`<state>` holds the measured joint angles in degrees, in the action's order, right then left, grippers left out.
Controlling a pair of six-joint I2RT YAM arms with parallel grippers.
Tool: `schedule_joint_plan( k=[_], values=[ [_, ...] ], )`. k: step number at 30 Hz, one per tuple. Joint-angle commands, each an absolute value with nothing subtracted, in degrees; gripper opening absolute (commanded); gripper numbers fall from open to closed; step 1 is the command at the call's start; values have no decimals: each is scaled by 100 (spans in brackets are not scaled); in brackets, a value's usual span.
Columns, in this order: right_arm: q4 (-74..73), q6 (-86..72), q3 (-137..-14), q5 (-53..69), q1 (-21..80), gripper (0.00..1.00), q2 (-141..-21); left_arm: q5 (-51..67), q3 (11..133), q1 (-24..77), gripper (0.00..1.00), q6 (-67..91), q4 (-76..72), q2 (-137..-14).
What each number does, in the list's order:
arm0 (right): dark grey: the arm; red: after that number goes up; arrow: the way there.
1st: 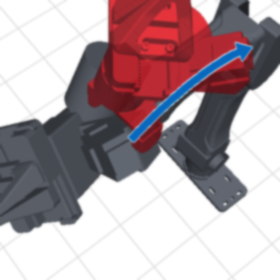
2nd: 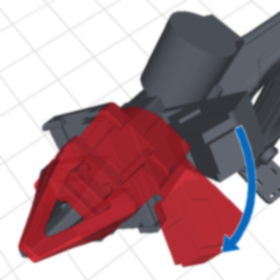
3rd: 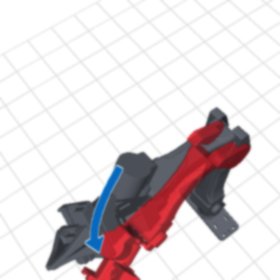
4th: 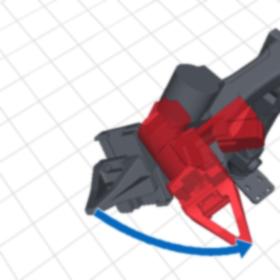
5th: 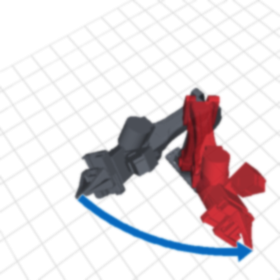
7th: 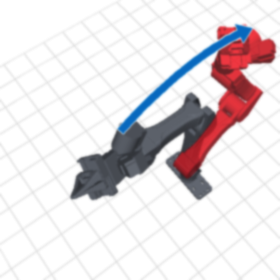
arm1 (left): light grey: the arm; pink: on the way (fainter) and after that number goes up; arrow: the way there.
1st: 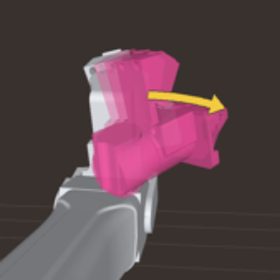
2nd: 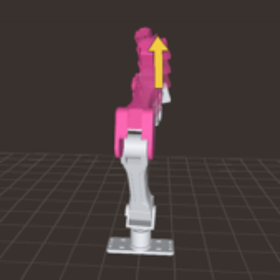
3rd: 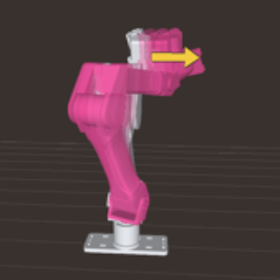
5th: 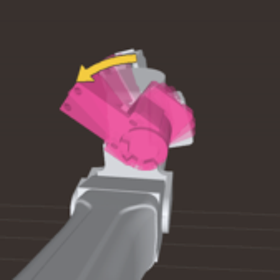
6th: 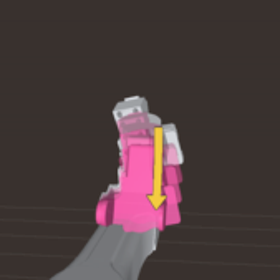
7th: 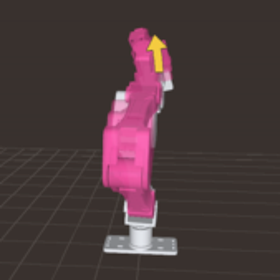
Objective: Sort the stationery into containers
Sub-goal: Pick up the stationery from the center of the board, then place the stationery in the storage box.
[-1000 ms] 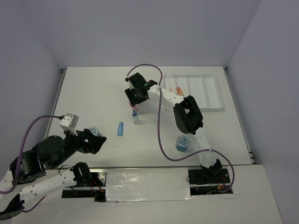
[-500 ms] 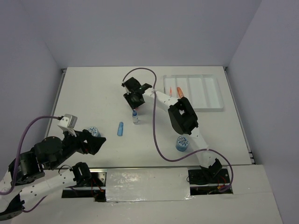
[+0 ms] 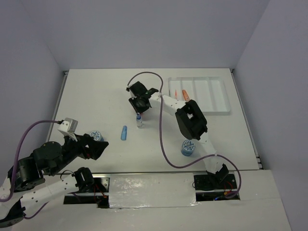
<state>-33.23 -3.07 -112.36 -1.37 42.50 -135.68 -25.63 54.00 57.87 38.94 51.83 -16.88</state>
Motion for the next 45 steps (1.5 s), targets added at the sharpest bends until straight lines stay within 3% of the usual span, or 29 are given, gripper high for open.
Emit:
schedule_joint_plan(
  k=[1, 8, 13, 17, 27, 31, 39, 43, 45],
  values=[
    [-2498, -553, -10680, 150, 4272, 22, -12536, -2522, 5396, 5766, 99, 3744, 4922, -1687],
    [-2521, -703, -10731, -139, 3807, 22, -11822, -2540, 5388, 5757, 99, 3762, 4939, -1653],
    [-2935, -976, -10381, -236, 2595, 23, -11585, -2540, 5379, 5766, 99, 3762, 4922, -1591],
    [-2550, -756, -9372, -248, 1751, 24, -11041, -2487, 5370, 5766, 99, 3718, 4896, -1573],
    [-2795, -404, -9747, -247, 853, 28, -11566, -2452, 5379, 5757, 99, 3691, 4878, -1705],
    [-2865, -387, -9870, -26, 809, 44, -11821, -2435, 5370, 5766, 99, 3683, 4861, -1661],
    [-2971, -492, -9888, -105, 826, 63, -11857, -2513, 5388, 5766, 99, 3735, 4913, -1740],
    [-3041, -781, -9643, -472, 1168, 67, -10956, -2803, 5431, 5757, 99, 3954, 5053, -1950],
    [-2910, -966, -9127, -833, 1666, 73, -10392, -3022, 5458, 5739, 99, 4112, 5219, -2258]
  ],
)
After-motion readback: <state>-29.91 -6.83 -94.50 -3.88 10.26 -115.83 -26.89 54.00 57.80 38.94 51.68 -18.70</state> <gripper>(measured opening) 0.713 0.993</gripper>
